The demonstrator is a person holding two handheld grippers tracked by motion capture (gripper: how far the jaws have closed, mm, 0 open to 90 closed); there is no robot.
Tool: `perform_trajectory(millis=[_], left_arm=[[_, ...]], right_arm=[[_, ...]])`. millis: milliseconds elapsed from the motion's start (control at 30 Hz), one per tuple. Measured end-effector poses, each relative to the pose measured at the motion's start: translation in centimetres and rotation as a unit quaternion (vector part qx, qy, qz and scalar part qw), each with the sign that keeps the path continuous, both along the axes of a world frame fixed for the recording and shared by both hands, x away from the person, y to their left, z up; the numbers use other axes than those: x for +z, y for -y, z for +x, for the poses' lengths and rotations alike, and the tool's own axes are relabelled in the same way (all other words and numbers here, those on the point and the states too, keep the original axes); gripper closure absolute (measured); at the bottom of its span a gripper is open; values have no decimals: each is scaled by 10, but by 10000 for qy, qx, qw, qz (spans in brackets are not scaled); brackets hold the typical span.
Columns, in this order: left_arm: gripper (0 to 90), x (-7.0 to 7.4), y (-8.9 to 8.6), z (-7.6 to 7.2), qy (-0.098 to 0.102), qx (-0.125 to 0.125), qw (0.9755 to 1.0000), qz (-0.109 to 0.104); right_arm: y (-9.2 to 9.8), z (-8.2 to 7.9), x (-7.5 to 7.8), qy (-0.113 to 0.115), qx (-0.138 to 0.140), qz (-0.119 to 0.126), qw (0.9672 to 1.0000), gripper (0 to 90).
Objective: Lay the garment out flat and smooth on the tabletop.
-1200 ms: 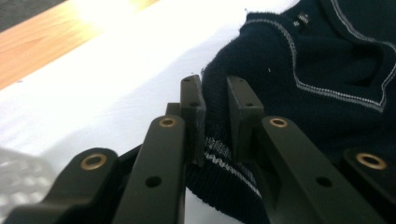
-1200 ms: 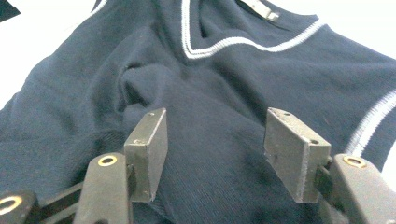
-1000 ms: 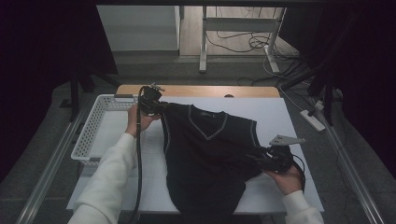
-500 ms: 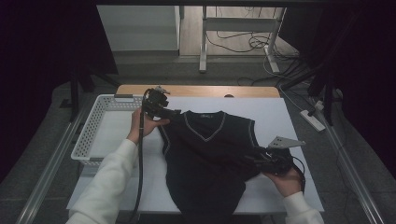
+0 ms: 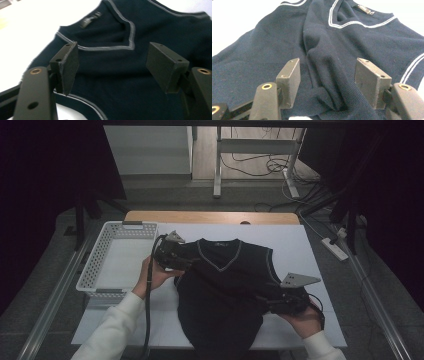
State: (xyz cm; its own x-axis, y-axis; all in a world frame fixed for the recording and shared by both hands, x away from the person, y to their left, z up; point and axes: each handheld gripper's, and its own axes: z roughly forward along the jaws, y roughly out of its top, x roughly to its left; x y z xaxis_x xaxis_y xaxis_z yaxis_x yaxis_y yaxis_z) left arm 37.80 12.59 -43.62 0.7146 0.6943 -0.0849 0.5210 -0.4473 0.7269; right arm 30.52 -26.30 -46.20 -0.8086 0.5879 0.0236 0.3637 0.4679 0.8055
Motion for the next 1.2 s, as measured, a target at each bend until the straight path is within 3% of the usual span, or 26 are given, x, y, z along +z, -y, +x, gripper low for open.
perform_trajectory(millis=[167, 267, 367, 400, 533, 767, 933, 1067, 1133, 1200], left_arm=[[266, -5, 4, -15, -18, -177, 9998, -98], [264, -9, 5, -21, -31, -206, 9996, -187], [256, -11, 7, -24, -76, -234, 9997, -82], [254, -12, 7, -24, -92, -217, 9996, -141], [254, -13, 9, -27, -111, -242, 9995, -174], [252, -11, 10, -31, -97, -314, 9992, -210], [252, -14, 12, -29, -167, -346, 9990, -215], [250, -14, 14, -29, -155, -378, 9990, -202], [250, -14, 14, -29, -157, -379, 9989, -208], [250, -13, 13, -30, -141, -398, 9989, -182]], right_arm=[[0, 1, -2, -45, 12, -9, 10000, 374], [-4, -3, 0, 17, -54, -227, 9997, 371], [-11, -10, 1, -18, 207, -265, 9994, 363], [-13, -12, 1, -38, 287, -262, 9992, 359], [-20, -19, -1, -111, 583, -461, 9972, 341], [-15, -40, -5, -226, 1067, -906, 9899, 281], [-12, -49, -15, -346, 1028, -1110, 9879, 281], [-16, -51, -22, -461, 1076, -1024, 9878, 344], [-26, -52, -25, -466, 1211, -1148, 9849, 393], [-32, -53, -25, -503, 1258, -1182, 9837, 530]])
